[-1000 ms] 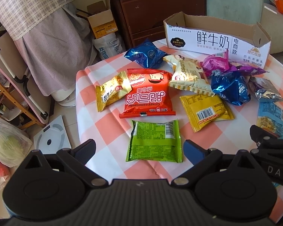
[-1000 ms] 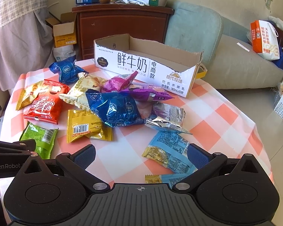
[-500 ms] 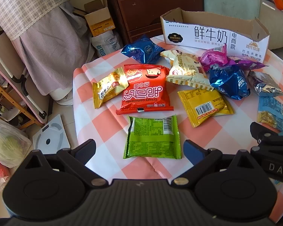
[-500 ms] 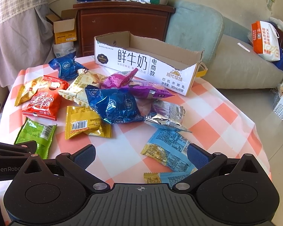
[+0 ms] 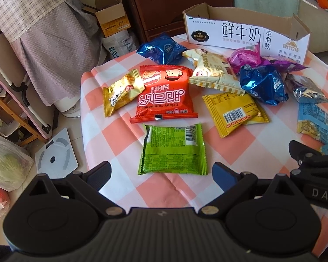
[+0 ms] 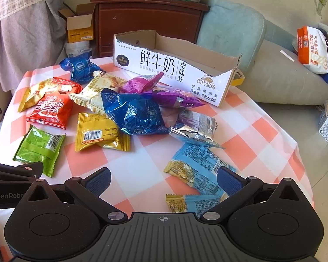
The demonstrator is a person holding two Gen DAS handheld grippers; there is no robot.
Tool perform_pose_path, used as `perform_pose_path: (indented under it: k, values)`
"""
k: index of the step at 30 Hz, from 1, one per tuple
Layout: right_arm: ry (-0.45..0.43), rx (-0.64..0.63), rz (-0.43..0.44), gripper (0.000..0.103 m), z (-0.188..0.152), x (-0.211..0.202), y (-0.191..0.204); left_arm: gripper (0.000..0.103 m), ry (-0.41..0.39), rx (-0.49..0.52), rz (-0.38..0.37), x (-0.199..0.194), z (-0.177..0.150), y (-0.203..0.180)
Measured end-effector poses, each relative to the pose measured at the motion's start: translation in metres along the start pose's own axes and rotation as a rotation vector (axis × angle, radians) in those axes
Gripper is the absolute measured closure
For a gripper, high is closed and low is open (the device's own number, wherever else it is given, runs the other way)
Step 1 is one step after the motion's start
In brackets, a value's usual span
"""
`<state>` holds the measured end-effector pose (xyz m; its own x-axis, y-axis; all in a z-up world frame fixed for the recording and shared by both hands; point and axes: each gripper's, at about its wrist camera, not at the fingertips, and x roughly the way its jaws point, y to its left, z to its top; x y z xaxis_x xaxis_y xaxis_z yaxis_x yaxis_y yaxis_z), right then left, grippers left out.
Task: Organize snacks
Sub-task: 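Move both tools over the snack pile toward the packets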
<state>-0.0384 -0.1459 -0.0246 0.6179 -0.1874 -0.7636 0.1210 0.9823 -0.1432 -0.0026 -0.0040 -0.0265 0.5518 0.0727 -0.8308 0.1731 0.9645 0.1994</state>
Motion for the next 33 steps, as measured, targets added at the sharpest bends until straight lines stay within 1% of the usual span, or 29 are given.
perform_pose_path:
  k: [9,12,15,17,19,24,28,30,33]
  values:
    - [-0.011,-0.037,0.006,0.000,-0.008,-0.005,-0.004,0.005,-0.008,0.003,-0.022,-0.004,-0.010,-0.005]
    - [-0.009,-0.042,0.027,0.000,-0.011,-0.007,-0.008,0.006,-0.009,0.003,-0.039,-0.005,-0.015,-0.007]
    - [-0.007,-0.042,0.055,0.000,-0.015,-0.011,-0.013,0.005,-0.015,0.005,-0.071,-0.008,-0.020,-0.007]
    - [0.004,-0.017,0.090,0.000,-0.020,-0.013,-0.020,0.005,-0.009,-0.009,-0.101,-0.009,-0.022,-0.005]
    - [0.012,0.017,0.110,0.000,-0.024,-0.016,-0.030,0.005,-0.002,-0.046,-0.121,-0.009,-0.024,0.003]
    - [0.026,0.109,0.108,0.000,-0.030,-0.019,-0.060,0.005,0.001,-0.138,-0.097,-0.006,-0.023,0.030]
    - [0.066,0.240,0.092,0.000,-0.036,-0.014,-0.092,0.005,-0.001,-0.214,-0.089,-0.003,-0.021,0.051]
    - [0.087,0.304,0.090,0.000,-0.038,-0.011,-0.104,0.005,-0.008,-0.243,-0.076,-0.001,-0.020,0.060]
    - [0.111,0.360,0.103,0.000,-0.041,-0.006,-0.114,0.005,-0.013,-0.262,-0.055,0.001,-0.020,0.066]
